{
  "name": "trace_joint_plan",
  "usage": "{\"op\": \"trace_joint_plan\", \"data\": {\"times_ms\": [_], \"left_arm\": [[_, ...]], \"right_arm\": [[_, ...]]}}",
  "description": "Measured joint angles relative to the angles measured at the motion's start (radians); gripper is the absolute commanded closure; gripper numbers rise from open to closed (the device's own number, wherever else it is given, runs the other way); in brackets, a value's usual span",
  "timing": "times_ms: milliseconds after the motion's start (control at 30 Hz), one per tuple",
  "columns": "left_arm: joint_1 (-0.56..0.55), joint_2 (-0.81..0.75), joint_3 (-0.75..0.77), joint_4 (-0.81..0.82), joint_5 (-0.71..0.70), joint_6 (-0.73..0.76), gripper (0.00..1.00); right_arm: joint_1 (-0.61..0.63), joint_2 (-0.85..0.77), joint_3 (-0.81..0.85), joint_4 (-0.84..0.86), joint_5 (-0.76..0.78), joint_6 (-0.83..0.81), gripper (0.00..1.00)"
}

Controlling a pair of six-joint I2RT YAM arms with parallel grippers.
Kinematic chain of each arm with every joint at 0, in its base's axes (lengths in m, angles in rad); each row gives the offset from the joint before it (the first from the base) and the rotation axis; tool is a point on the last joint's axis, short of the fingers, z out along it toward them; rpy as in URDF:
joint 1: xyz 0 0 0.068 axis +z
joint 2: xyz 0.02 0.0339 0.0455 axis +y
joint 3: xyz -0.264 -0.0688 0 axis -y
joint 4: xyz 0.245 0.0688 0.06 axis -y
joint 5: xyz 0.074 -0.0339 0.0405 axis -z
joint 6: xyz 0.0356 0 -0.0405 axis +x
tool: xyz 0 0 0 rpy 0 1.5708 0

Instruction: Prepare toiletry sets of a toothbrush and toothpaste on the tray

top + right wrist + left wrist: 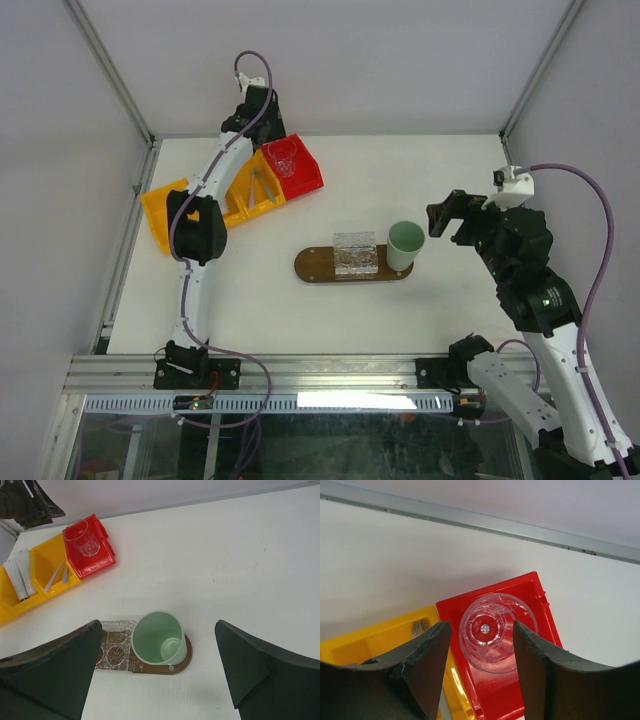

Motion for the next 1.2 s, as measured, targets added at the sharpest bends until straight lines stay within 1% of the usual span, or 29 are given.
{"op": "trace_joint_plan", "data": {"times_ms": [100, 267, 600, 767, 867, 900, 1067, 1200], "left_arm": [[0.001, 0.029, 0.011, 0.001, -0.006, 0.014, 0.49], [0.001, 0.079, 0.012, 0.0, -0.005, 0.018, 0.56], [0.001, 0.119, 0.017, 0.006, 0.001, 0.02, 0.72], [0.002, 0.127, 0.021, 0.005, 0.003, 0.02, 0.91], [0.007, 0.128, 0.021, 0.002, 0.003, 0.021, 0.99], [0.007, 0.128, 0.021, 0.002, 0.003, 0.02, 1.0], [0.007, 0.125, 0.029, -0.005, -0.003, 0.02, 1.0], [0.007, 0.095, 0.031, -0.03, -0.006, 0.02, 1.0]], "right_arm": [[0.0, 0.01, -0.004, 0.002, 0.0, -0.001, 0.01], [0.0, 0.019, -0.009, 0.005, -0.001, -0.003, 0.01], [0.0, 0.022, -0.009, 0.005, -0.001, -0.003, 0.01], [0.0, 0.022, -0.009, 0.005, 0.0, -0.003, 0.01], [0.0, 0.022, -0.009, 0.005, -0.001, -0.003, 0.01], [0.0, 0.022, -0.009, 0.005, -0.001, -0.003, 0.01], [0.0, 0.022, -0.009, 0.005, -0.001, -0.003, 0.01], [0.0, 0.021, -0.009, 0.005, -0.001, -0.003, 0.01]]}}
